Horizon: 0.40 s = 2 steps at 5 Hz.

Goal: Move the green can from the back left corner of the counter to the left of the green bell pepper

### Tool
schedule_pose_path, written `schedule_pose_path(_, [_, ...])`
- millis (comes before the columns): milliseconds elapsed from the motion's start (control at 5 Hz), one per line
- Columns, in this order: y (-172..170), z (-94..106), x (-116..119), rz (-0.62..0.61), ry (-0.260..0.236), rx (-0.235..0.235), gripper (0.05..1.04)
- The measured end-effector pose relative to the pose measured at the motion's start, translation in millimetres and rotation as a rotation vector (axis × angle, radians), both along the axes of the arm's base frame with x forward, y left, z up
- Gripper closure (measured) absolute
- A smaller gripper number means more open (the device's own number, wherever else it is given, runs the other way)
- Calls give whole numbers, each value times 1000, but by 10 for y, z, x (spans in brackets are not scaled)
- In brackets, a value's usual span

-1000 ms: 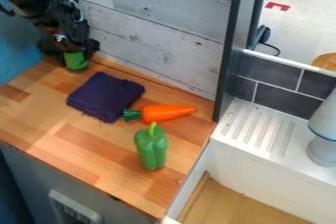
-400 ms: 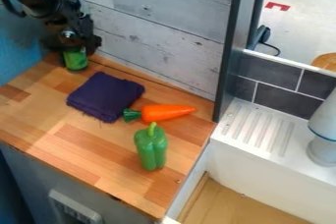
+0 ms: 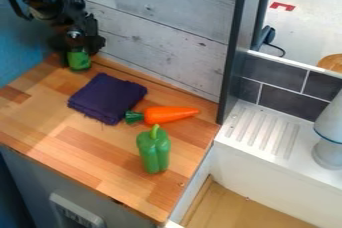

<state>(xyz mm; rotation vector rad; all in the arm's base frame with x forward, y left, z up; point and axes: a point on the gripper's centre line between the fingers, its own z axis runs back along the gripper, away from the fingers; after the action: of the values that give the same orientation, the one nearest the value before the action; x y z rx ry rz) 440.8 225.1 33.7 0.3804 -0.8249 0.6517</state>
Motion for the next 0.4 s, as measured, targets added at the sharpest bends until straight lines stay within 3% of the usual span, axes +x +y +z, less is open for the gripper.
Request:
schedule_pose_path(200, [50, 3, 57, 11, -7, 17, 223])
schedule_pose_path(400, [72, 4, 41, 35, -8, 17, 223])
